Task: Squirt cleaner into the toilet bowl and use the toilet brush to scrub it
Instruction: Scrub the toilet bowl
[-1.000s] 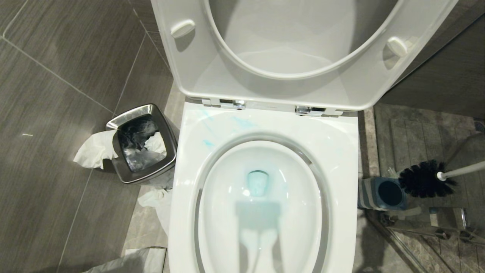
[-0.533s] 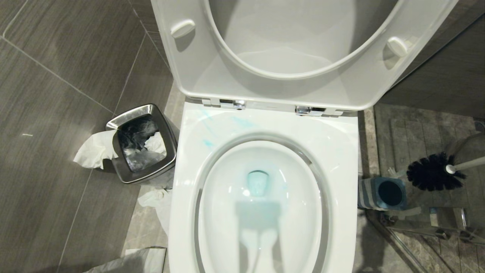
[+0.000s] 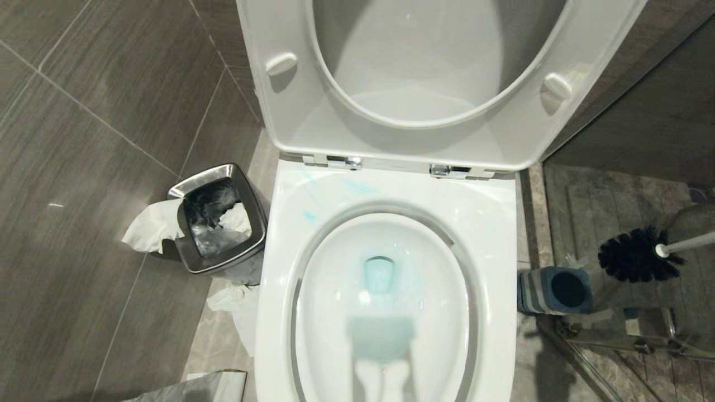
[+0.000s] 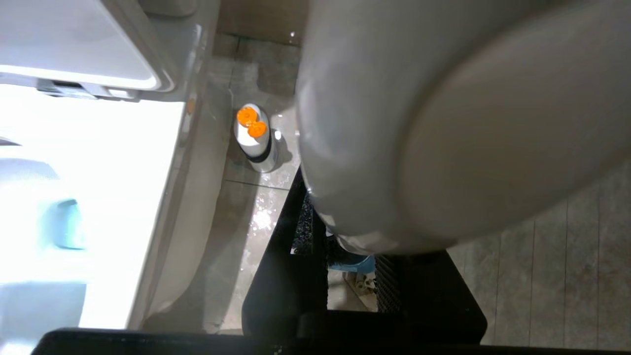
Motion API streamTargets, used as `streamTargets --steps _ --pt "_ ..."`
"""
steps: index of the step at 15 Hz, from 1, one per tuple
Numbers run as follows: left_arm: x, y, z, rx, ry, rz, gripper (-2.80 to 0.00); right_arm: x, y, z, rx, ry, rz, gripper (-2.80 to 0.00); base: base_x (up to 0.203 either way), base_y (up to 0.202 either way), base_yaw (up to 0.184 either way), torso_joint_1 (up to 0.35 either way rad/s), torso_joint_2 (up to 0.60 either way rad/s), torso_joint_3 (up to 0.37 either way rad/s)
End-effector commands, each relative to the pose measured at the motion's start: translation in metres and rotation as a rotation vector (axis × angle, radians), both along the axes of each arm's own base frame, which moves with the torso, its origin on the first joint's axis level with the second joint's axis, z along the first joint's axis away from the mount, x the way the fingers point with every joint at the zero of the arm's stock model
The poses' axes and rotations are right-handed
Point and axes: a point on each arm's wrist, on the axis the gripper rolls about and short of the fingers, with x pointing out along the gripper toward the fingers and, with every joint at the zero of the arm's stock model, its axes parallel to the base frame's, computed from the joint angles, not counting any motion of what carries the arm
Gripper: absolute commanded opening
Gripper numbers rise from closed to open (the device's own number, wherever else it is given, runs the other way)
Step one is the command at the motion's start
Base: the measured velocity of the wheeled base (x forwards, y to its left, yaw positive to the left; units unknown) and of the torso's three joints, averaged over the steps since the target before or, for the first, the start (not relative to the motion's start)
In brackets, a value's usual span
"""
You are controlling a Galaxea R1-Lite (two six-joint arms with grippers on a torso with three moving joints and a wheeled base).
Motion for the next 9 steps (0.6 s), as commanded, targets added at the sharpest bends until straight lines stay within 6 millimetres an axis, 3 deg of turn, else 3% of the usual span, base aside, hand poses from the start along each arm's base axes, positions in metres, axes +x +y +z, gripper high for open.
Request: streamTargets --steps 1,9 --pt "0.0001 0.0 -0.0004 0.0 0.001 0.0 -2.8 -0.0016 0.0007 0.001 0.001 0.007 0.006 -2.8 0.0 0.0 0.0 0.001 0.01 0.184" --pt "0.0001 0.0 -0.0004 0.0 0.001 -0.001 -2.8 0.001 -0.0003 0.0096 -0.005 -0.008 0.005 -2.8 0.0 0.0 0.0 0.001 0.0 0.201"
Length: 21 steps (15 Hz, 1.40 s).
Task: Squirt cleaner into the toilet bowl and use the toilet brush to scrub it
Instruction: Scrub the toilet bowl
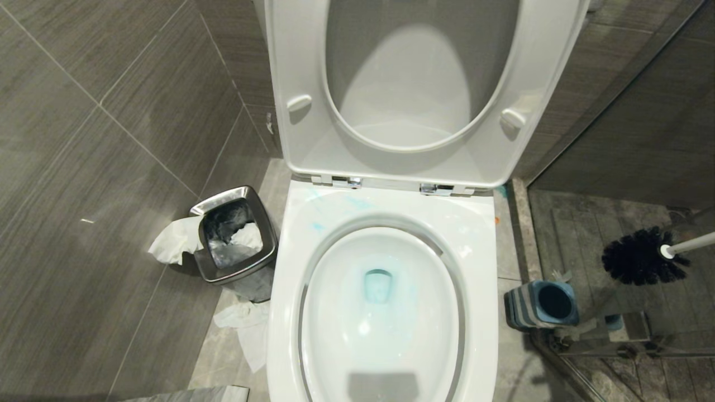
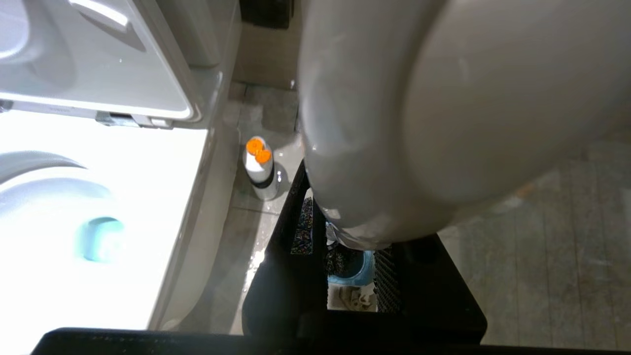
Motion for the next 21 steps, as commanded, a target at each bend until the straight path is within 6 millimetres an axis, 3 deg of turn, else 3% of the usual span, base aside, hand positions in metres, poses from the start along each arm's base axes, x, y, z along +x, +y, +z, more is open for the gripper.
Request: streamTargets --steps 1,9,21 --pt "0.0 0.0 0.0 -0.001 0.002 -0.001 -2.8 0.001 -0.001 0.001 0.0 0.003 0.001 -2.8 0.0 0.0 0.0 0.001 0.0 0.205" --pt "0.0 0.0 0.0 -0.006 0.001 -0.001 -2.8 -0.001 0.001 0.01 0.009 0.027 0.003 -2.8 0.0 0.0 0.0 0.0 0.0 0.203" --pt "0.0 0.0 0.0 -0.006 0.001 0.0 -2.8 0.019 -0.007 0.02 -0.011 0.051 -0.024 -2.8 0.0 0.0 0.0 0.001 0.0 0.197"
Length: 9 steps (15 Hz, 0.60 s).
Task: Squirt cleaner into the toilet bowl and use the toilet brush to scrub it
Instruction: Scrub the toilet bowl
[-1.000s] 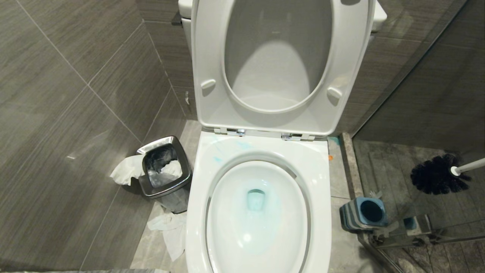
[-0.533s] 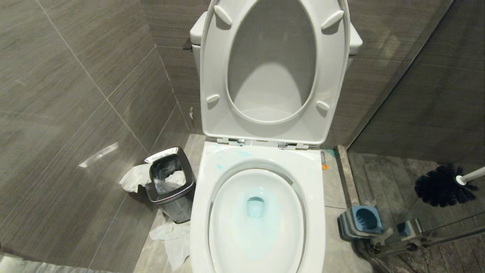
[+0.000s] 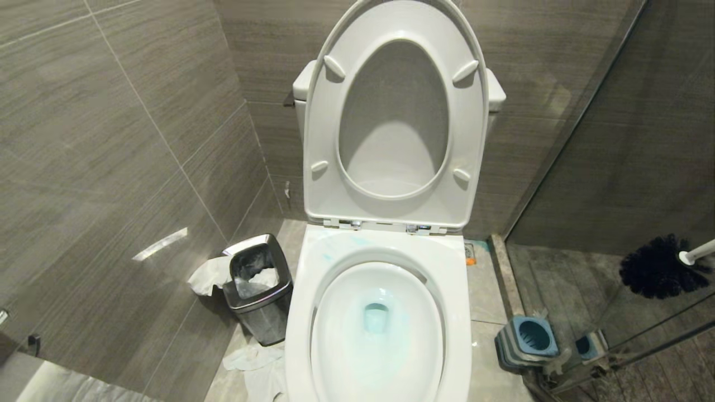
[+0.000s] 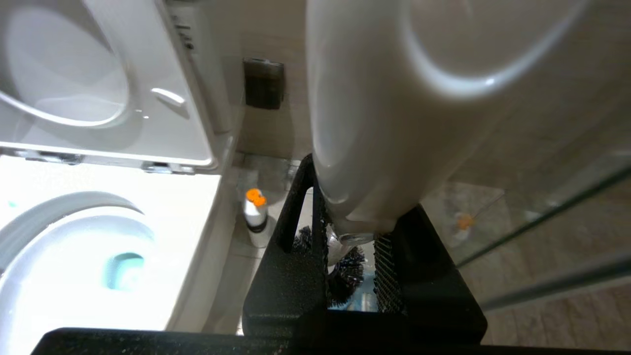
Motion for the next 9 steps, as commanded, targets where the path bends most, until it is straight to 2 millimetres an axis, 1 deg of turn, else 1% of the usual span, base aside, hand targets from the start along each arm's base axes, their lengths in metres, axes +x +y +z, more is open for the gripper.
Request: streamTargets --steps 1,3,5,7,9 --pt "0.0 0.0 0.0 -0.001 0.001 0.0 -2.8 0.013 -0.004 -0.002 0.004 0.033 -0.013 -2.8 0.0 0.0 0.0 -0.001 0.0 0.093" --pt "0.0 0.0 0.0 -0.001 0.001 0.001 -2.8 0.024 0.0 -0.003 -0.035 0.056 -0.019 -2.8 0.0 0.0 0.0 0.001 0.01 0.041" --pt "0.0 0.0 0.0 -0.001 0.001 0.001 -2.8 0.035 0.013 -0.001 -0.058 0.066 0.025 -2.8 0.0 0.0 0.0 0.0 0.0 0.0" --pt "0.0 0.0 0.0 -0.001 0.001 0.001 -2.8 0.05 0.037 0.002 -0.076 0.068 0.075 -2.8 0.0 0.0 0.0 0.0 0.0 0.0" --pt "0.0 0.0 0.0 -0.001 0.001 0.001 -2.8 0.069 0.07 0.003 -0.092 0.052 0.119 -2.8 0.0 0.0 0.0 0.0 0.0 0.0"
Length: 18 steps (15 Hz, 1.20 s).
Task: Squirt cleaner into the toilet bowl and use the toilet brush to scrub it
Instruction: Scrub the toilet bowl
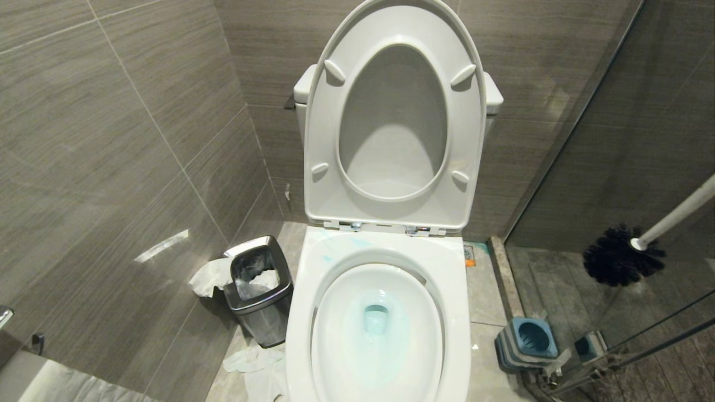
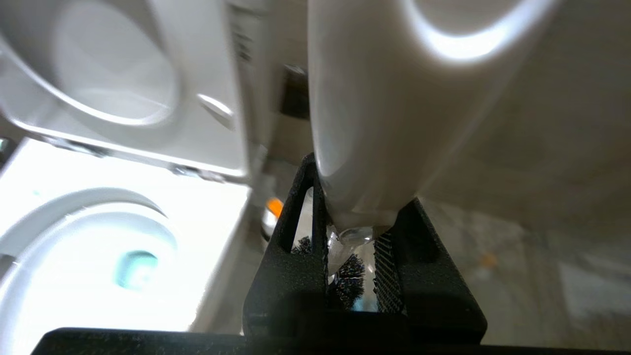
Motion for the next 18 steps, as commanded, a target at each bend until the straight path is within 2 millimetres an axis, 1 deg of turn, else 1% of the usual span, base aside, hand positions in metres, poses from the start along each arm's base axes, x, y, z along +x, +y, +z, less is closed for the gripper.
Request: streamTargets --steps 1,2,4,5,9,10,13,18 --pt "0.0 0.0 0.0 -0.001 0.001 0.001 -2.8 0.031 0.045 -0.006 -0.025 0.032 0.056 -2.8 0.0 0.0 0.0 0.0 0.0 0.0" --pt "0.0 0.0 0.0 -0.001 0.001 0.001 -2.8 0.037 0.062 -0.008 -0.033 0.036 0.079 -2.8 0.0 0.0 0.0 0.0 0.0 0.0" --pt "0.0 0.0 0.0 -0.001 0.001 0.001 -2.8 0.049 0.096 -0.02 -0.053 0.072 0.137 -2.8 0.0 0.0 0.0 0.0 0.0 0.0" --pt "0.0 0.0 0.0 -0.001 0.001 0.001 -2.8 0.055 0.109 -0.025 -0.051 0.087 0.159 -2.8 0.0 0.0 0.0 0.0 0.0 0.0" --pt "0.0 0.0 0.0 -0.001 0.001 0.001 -2.8 0.074 0.153 -0.034 0.013 0.114 0.228 -2.8 0.0 0.0 0.0 0.0 0.0 0.0" --pt "0.0 0.0 0.0 -0.001 0.001 0.001 -2.8 0.076 0.162 -0.035 0.046 0.125 0.241 -2.8 0.0 0.0 0.0 0.0 0.0 0.0" --pt "0.0 0.0 0.0 -0.001 0.001 0.001 -2.8 0.084 0.176 -0.046 0.076 0.171 0.254 -2.8 0.0 0.0 0.0 0.0 0.0 0.0" --pt "0.0 0.0 0.0 -0.001 0.001 0.001 -2.8 0.101 0.198 -0.075 0.109 0.286 0.283 -2.8 0.0 0.0 0.0 0.0 0.0 0.0"
